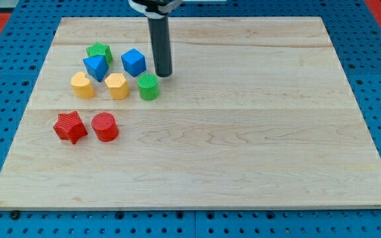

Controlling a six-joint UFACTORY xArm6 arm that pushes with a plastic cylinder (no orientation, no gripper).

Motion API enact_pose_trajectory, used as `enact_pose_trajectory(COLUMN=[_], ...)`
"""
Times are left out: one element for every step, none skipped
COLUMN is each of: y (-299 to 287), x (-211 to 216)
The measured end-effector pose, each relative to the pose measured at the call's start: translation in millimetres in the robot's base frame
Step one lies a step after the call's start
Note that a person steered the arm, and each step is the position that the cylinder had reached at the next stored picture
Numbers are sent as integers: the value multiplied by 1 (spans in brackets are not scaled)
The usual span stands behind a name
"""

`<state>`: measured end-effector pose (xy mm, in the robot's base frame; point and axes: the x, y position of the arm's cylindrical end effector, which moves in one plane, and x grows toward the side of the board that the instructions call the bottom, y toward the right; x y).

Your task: Move the red star slightly upwards of the board

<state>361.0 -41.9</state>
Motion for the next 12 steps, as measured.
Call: enact_pose_trajectory(y=[12, 12, 10, -30, -84, -129, -140, -140, -140, -179, -194, -173], x=[27, 93, 169, 225, 221, 195, 162, 156, 170, 170, 169, 176])
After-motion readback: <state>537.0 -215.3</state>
